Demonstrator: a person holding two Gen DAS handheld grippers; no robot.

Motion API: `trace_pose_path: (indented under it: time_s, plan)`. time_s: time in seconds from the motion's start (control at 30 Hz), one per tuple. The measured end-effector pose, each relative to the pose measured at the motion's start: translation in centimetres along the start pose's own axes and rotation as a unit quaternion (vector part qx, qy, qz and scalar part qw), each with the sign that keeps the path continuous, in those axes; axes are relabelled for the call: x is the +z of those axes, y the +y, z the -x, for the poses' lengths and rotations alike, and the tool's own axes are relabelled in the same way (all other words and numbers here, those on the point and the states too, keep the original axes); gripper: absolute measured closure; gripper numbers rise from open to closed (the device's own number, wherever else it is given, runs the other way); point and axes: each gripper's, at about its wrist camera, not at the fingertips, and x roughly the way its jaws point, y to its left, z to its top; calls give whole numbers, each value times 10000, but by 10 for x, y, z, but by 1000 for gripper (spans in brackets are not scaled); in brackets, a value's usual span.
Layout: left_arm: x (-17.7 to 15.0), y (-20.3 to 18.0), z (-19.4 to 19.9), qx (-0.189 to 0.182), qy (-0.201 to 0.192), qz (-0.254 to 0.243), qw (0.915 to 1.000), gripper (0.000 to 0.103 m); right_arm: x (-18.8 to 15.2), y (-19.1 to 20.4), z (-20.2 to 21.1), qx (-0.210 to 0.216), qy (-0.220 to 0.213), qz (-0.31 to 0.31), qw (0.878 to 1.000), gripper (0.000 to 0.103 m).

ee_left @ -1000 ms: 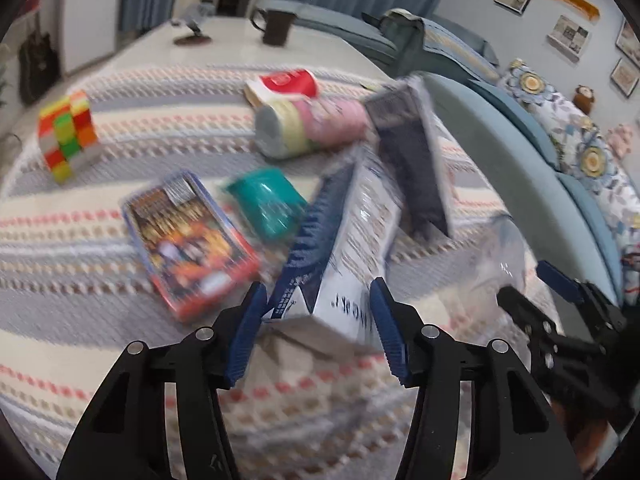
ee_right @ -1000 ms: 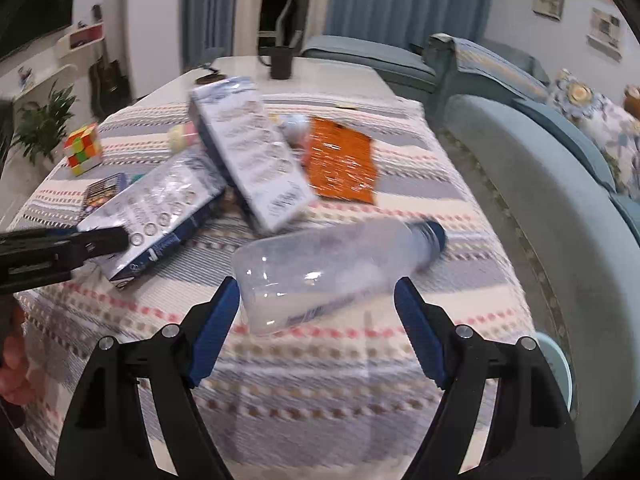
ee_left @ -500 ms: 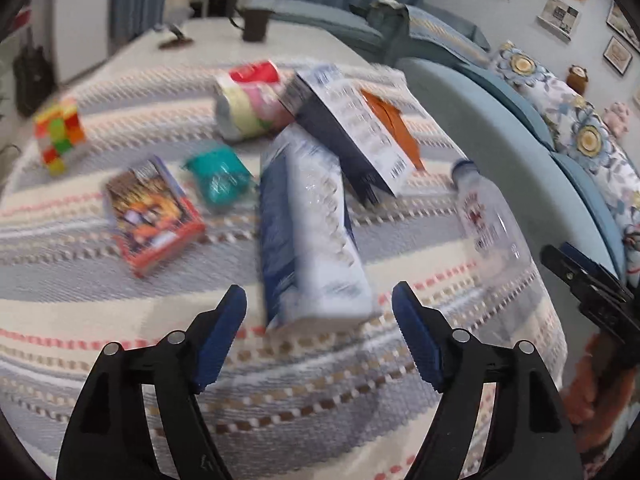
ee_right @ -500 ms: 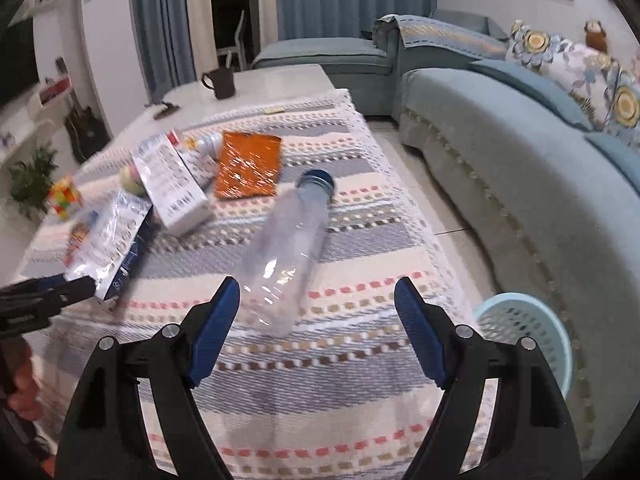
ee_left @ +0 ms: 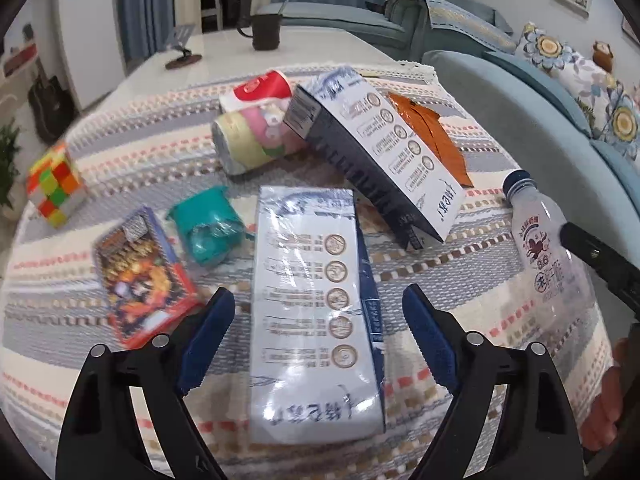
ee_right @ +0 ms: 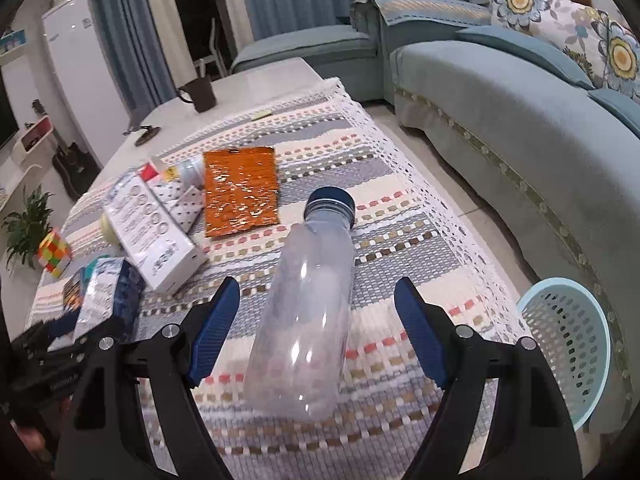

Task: Collect trash
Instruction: 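Grasp the clear plastic bottle with the right tool while the left grasps the milk carton, then carry bottle and carton to the wastebasket and open both tools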

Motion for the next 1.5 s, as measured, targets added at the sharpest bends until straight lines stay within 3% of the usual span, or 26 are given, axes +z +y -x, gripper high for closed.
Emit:
trace_pose_path:
  time_s: [0.1,0.23,0.33,0.37,0.4,0.57,0.8,1.0,1.2,1.37,1.5]
  plan:
    - [-7,-1,-6,138,13,53,9999,21,2,0,-14,-181,186,-33,9997,28]
    - [-10,-4,-11,365,24,9,9993,35,-1,0,-30,-260,490,-93,9984,28]
    - [-9,-5,-9,447,18,-42,9990,42,-4,1,-36,-248,645,-74,9976,44]
    - [-9,-4,-8,361,-7,12,9993,42,-6,2,-37,-203,688,-40,9974,57]
    - [-9,-2,-5,236,-60,85,9997,43,-7,3,-37,-198,723,-1,9972,59]
    - [-12,-5,14,128,-386,86,9991,43,-12,-2,-27,-142,629,-33,9979,59]
    - [-4,-32,58,-136,-943,-43,9954,43,-4,-21,23,-20,52,-118,9999,60]
    - [18,-85,96,-622,-1345,-246,9887,43,10,-53,81,-147,-494,-260,9983,60]
    - [32,-169,120,-983,-1583,-710,9799,43,16,-112,130,-540,-903,-518,9931,60]
    - [28,-247,112,-1419,-1448,-1071,9734,43,4,-186,149,-948,-938,-997,9860,60]
    - [17,-308,86,-1725,-1086,-1413,9688,43,-21,-244,149,-1255,-750,-1448,9786,60]
